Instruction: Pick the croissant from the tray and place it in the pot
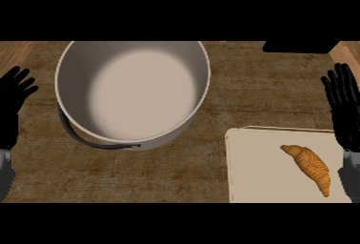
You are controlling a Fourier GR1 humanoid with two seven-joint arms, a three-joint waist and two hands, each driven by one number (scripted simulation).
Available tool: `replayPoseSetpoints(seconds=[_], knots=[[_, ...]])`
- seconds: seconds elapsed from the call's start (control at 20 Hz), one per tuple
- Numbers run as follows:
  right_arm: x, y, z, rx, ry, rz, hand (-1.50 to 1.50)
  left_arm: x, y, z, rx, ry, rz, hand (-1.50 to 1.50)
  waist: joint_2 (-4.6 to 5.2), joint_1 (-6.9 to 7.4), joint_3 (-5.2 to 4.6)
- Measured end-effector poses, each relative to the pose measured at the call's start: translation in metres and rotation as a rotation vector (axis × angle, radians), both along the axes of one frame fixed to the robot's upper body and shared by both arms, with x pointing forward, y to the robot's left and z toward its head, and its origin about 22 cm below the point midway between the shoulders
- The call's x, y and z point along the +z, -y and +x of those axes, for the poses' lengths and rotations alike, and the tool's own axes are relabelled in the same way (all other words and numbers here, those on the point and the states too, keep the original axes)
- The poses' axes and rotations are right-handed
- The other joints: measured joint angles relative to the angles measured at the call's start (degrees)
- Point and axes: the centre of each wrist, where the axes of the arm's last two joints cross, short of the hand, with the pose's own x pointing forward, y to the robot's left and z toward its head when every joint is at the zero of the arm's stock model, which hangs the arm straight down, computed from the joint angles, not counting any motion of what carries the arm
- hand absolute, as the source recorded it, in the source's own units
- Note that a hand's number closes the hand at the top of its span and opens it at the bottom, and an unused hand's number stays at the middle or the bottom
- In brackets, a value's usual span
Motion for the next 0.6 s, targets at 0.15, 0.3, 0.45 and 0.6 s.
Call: replayPoseSetpoints(seconds=[0.15,0.3,0.45,0.6], knots=[[0.001,-0.013,-0.004,0.093,-0.014,-0.108,1.5,-0.006,-0.003,-0.008,-0.008,-0.041,0.055,0.0,0.53,-0.7,0.35],[0.001,-0.024,-0.01,0.239,-0.045,-0.297,1.5,-0.024,-0.009,-0.016,-0.042,-0.141,0.149,0.0,0.96,-1.09,0.45],[0.02,-0.004,-0.011,0.103,0.086,-0.552,-1.5,-0.044,-0.012,-0.027,-0.042,-0.262,0.147,0.0,0.71,-3.15,0.29],[-0.001,-0.009,-0.029,0.005,0.207,-0.659,-1.5,-0.057,-0.008,-0.033,-0.049,-0.347,0.142,0.0,0.75,-3.73,0.54]])
